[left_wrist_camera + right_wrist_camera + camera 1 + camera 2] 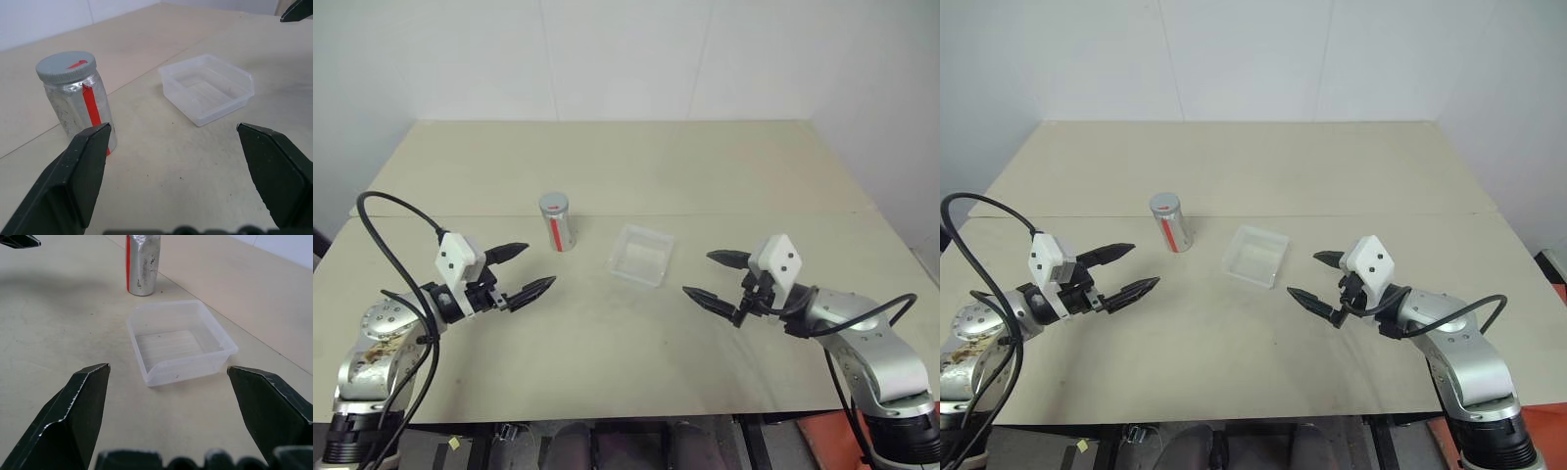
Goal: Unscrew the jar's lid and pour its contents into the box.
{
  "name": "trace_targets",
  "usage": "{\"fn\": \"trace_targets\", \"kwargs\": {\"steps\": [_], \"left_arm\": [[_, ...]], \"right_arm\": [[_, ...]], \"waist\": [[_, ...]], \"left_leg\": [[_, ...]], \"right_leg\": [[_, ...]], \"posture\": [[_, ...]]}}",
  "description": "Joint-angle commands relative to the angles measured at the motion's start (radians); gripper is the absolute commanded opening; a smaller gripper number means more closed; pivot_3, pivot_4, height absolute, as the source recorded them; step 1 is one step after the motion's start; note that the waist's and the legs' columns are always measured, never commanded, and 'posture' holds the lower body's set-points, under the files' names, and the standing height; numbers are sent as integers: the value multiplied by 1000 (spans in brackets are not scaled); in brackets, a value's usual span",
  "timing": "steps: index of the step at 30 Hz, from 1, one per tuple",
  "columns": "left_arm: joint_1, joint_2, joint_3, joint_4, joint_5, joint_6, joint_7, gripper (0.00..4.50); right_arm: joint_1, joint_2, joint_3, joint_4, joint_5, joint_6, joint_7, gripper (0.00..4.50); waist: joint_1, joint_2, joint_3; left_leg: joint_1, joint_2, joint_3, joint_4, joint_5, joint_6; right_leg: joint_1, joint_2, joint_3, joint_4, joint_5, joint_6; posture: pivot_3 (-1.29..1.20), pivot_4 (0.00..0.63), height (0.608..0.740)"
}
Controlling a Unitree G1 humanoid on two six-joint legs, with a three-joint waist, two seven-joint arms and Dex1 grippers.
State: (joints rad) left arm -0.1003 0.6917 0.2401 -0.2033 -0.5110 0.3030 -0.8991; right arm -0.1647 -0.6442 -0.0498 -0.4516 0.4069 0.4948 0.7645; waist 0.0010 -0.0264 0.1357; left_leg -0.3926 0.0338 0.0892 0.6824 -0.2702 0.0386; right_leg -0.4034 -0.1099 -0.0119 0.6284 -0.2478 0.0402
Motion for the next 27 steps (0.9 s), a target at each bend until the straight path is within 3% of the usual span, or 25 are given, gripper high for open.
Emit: {"fn": "trace_targets", "kwargs": {"steps": [1,14,18,27], "left_arm": [[3,1,23,-33,-2,-24,6,4476],[0,-106,-16,-25,82,-89,133,4476],[-24,-214,-78,-23,226,-109,330,4476],[-88,-428,-185,1,403,-115,605,4476]], "right_arm": [[-21,-5,-2,-17,1,-26,7,4500],[-58,3,29,3,-7,-40,9,4500],[-59,3,29,2,-17,-48,5,4500],[-63,-5,19,-7,-20,-51,-1,4500]], "waist": [[0,0,0],[1,0,0],[6,0,0],[12,-1,0]], "left_leg": [[0,0,0,0,0,0],[0,0,0,0,0,0],[0,0,0,0,0,0],[0,-1,-1,1,0,0]], "right_leg": [[0,0,0,0,0,0],[0,0,0,0,0,0],[1,0,0,0,0,0],[1,-1,0,0,1,1]], "posture": [[0,150,740],[0,150,740],[0,150,740],[0,150,740]]}}
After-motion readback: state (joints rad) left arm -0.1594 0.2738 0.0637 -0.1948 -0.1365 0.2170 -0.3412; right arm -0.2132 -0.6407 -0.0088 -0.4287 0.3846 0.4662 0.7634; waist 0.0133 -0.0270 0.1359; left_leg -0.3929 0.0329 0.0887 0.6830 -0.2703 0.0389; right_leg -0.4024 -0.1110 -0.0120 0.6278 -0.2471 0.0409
